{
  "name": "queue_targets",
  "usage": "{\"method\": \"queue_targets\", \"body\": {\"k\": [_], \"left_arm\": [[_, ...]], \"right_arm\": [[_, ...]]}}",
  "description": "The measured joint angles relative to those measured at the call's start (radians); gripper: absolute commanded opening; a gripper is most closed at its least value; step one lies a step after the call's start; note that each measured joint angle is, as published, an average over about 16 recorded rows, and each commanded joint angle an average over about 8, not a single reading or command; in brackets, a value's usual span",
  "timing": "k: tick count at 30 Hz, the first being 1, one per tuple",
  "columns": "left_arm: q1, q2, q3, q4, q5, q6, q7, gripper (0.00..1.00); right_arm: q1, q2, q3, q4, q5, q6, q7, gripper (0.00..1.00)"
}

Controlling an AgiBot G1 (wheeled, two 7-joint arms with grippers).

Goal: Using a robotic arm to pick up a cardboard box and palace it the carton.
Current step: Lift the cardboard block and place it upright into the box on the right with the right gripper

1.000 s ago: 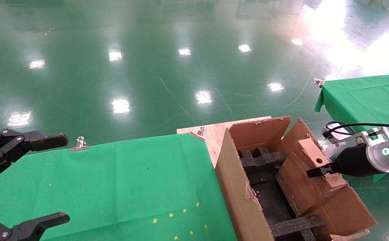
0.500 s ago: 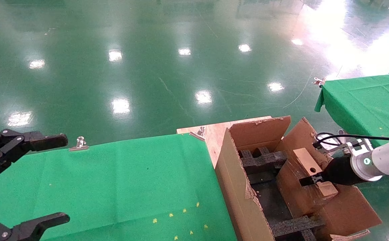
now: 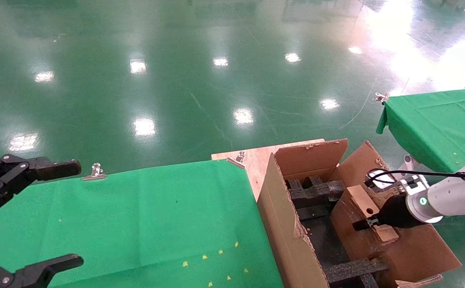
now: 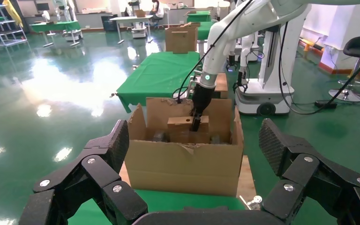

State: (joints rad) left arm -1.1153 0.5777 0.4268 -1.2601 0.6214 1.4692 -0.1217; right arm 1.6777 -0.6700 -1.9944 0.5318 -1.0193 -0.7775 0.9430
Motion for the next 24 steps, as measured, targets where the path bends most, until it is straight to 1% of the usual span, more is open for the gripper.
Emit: {"method": "queue_targets", "body": {"k": [9,10,17,18,24], "left_arm": [[0.0,0.0,0.0,0.0,0.0,0.0,0.0,1.0],[0.0,0.0,0.0,0.0,0.0,0.0,0.0,1.0],[0.0,0.0,0.0,0.0,0.0,0.0,0.0,1.0],[0.0,0.0,0.0,0.0,0.0,0.0,0.0,1.0],[0.0,0.0,0.0,0.0,0.0,0.0,0.0,1.0]], "right_arm": [[-0.046,-0.045,0.006,-0.069,0.017,-0.016,-0.039,0.0],[-0.05,-0.048,0.007,-0.075,0.019,-0.018,-0.042,0.04],[-0.064,-0.063,0.01,-0.104,0.026,-0.028,-0.056,0.9],[-0.064,-0.064,0.01,-0.105,0.027,-0.029,-0.057,0.99],[-0.066,-0.065,0.011,-0.107,0.028,-0.032,-0.059,1.0]]}}
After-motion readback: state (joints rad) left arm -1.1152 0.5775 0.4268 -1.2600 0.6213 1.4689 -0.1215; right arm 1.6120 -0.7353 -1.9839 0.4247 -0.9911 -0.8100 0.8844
